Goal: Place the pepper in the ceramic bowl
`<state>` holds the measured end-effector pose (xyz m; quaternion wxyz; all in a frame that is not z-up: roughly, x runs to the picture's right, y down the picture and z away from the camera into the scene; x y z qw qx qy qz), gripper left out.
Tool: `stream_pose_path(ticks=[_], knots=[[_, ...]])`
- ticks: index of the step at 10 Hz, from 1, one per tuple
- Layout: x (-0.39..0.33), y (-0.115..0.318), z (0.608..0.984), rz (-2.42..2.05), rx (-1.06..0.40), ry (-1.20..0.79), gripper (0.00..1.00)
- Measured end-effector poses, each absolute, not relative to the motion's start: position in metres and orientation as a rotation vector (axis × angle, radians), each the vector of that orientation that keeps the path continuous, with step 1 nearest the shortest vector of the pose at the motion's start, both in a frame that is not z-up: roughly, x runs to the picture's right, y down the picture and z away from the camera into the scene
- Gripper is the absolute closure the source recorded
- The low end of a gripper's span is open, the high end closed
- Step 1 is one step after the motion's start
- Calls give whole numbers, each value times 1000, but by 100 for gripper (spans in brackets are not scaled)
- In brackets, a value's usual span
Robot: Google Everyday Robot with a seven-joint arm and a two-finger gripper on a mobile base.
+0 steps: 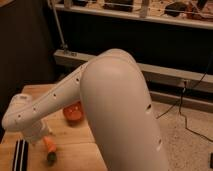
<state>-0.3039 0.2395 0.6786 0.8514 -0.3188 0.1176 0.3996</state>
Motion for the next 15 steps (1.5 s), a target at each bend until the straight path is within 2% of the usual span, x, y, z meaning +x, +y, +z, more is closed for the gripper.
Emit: stream_pose_path(ticks=[5, 12, 14, 15], knots=[[-283, 284, 707, 825, -735, 280, 35], [-292, 318, 742, 766, -761, 246, 35], [-298, 324, 748, 747, -758, 239, 45], [-302, 320, 752, 739, -731, 222, 57]])
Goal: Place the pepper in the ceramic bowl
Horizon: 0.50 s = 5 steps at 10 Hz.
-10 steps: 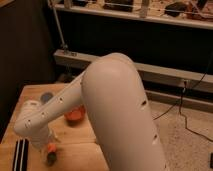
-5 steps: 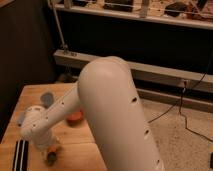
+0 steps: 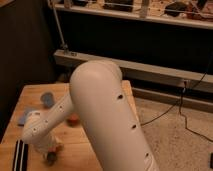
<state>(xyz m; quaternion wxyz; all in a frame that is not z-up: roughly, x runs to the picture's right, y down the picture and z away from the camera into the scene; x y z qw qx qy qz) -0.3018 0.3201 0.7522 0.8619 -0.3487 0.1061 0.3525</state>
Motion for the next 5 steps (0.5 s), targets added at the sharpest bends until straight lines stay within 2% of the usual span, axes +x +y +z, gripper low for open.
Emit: stream_pose_path(ticks=[3, 5], knots=[[-315, 295, 747, 704, -614, 165, 91], [-315, 291, 739, 688, -589, 160, 100]])
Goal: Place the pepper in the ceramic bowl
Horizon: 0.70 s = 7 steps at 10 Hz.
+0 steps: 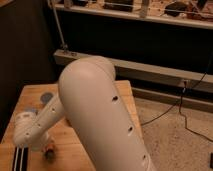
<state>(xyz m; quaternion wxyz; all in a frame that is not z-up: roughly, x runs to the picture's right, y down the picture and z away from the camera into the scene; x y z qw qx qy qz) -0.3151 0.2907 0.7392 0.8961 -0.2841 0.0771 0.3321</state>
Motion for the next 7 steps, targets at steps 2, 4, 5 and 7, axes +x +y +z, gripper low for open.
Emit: stream_pose_path(ticks=[2, 4, 5, 7], knots=[[-308, 284, 732, 699, -567, 177, 100], [-299, 262, 730, 747, -539, 176, 100], [-290, 247, 733, 779, -518, 179, 100], [-274, 220, 744, 808, -482, 203, 100]])
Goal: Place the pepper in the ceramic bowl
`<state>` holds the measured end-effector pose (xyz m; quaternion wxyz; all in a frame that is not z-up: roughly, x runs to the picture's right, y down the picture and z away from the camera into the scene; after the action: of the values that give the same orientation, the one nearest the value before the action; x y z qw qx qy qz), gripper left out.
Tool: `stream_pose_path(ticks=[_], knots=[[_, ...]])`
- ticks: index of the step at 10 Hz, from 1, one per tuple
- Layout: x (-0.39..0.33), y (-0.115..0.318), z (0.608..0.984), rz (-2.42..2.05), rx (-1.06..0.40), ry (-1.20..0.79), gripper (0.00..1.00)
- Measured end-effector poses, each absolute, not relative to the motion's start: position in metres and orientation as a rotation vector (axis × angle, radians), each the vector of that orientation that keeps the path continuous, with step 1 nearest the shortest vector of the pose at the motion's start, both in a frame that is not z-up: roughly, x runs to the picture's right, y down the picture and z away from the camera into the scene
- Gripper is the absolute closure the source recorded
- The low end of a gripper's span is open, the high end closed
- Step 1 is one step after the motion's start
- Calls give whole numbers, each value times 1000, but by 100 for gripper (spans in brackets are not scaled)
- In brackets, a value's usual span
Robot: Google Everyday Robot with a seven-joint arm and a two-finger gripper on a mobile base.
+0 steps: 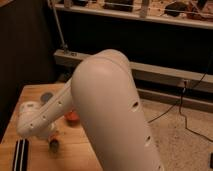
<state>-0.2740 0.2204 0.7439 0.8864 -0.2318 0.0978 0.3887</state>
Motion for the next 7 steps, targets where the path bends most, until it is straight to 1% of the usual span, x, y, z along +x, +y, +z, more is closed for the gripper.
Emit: stream_pose_path(ticks=[1, 3, 7], knots=[[-265, 203, 753, 812, -461, 224, 100], [-263, 184, 763, 800, -439, 244, 100], [-257, 134, 783, 803, -384, 287, 100]])
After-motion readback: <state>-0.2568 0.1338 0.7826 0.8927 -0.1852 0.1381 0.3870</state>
